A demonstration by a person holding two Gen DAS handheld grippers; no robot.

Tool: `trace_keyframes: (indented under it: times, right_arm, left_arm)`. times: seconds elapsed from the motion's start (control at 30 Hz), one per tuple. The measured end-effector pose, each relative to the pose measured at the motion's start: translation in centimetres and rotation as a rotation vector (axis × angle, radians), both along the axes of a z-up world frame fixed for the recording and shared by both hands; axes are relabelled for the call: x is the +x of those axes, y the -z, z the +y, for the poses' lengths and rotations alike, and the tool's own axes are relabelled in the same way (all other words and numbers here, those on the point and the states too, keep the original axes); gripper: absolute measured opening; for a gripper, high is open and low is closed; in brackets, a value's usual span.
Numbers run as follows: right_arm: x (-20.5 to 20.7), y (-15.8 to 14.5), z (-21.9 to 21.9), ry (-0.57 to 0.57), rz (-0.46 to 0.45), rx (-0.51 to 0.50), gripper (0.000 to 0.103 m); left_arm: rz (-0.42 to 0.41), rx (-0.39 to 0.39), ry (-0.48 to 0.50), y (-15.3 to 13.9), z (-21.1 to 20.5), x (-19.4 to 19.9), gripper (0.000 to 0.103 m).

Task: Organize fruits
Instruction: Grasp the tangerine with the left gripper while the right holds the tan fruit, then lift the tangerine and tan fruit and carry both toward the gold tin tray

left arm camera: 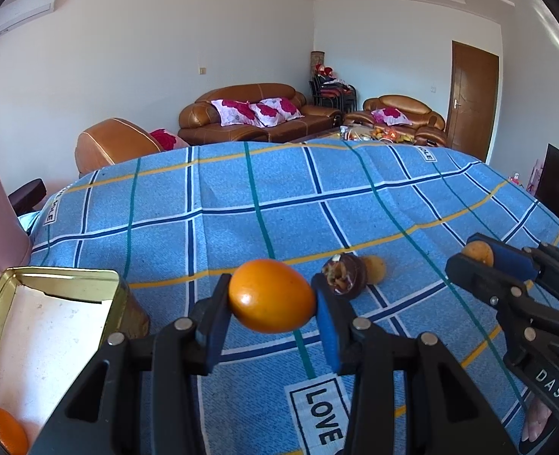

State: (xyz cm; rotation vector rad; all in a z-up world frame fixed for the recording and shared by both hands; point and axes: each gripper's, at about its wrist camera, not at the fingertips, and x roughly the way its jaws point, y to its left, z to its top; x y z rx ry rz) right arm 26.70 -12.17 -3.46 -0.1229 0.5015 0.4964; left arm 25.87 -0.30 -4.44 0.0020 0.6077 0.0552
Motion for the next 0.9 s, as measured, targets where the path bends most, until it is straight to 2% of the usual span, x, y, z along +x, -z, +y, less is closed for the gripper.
trace_keyframes:
  times: [0.9]
  right_arm:
    - [-1.7, -0.7, -0.4, -0.015, -0.102, 0.029, 0.030]
  left_arm:
    - [-0.147, 0.022, -0.023, -1.2, -0.1, -2.6, 0.043]
